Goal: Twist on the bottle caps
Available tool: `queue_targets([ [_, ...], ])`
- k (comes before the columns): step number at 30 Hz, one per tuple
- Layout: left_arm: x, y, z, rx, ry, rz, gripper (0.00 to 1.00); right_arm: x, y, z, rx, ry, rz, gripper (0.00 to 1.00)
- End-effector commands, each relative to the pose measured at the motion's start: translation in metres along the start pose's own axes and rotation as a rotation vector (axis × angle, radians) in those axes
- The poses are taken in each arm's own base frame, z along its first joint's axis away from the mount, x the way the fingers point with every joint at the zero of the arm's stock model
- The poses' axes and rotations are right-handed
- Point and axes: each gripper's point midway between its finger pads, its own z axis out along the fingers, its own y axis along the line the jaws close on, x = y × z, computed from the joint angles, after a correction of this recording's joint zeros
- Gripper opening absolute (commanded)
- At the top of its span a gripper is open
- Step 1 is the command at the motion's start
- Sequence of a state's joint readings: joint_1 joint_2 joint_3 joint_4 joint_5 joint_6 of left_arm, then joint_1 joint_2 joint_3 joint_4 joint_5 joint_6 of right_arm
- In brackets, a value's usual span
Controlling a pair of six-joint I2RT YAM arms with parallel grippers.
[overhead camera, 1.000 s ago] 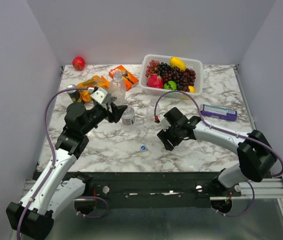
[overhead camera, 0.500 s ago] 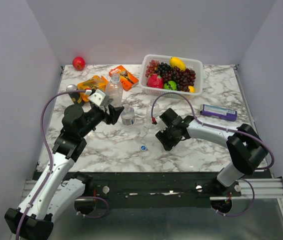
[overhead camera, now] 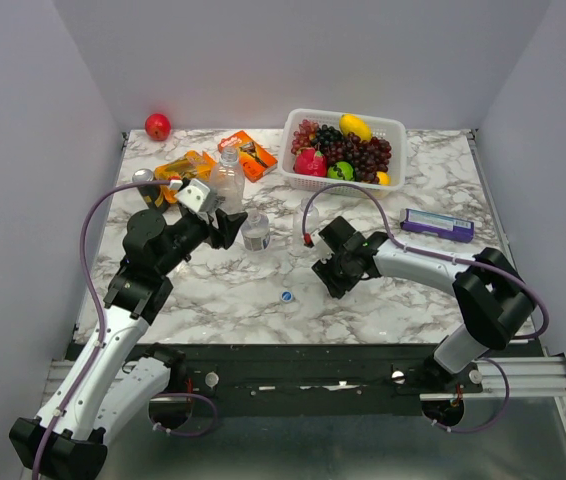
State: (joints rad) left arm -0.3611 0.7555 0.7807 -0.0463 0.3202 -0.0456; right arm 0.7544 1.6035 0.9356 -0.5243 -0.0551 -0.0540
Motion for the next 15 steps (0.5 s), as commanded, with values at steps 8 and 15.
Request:
queue_targets([
  [8, -0.0118, 0.0074, -0.0044, -0.042, -0.041, 0.026, 0.00, 0.0028, 0.0081, 0.0075, -0.008, 0.024, -0.040, 0.46],
  [15, -0.0114, 0.0104, -0.0063, -0.059, -0.039, 0.039, 0.00, 0.0037, 0.0089, 0.0073, -0.005, 0.032, -0.047, 0.44],
])
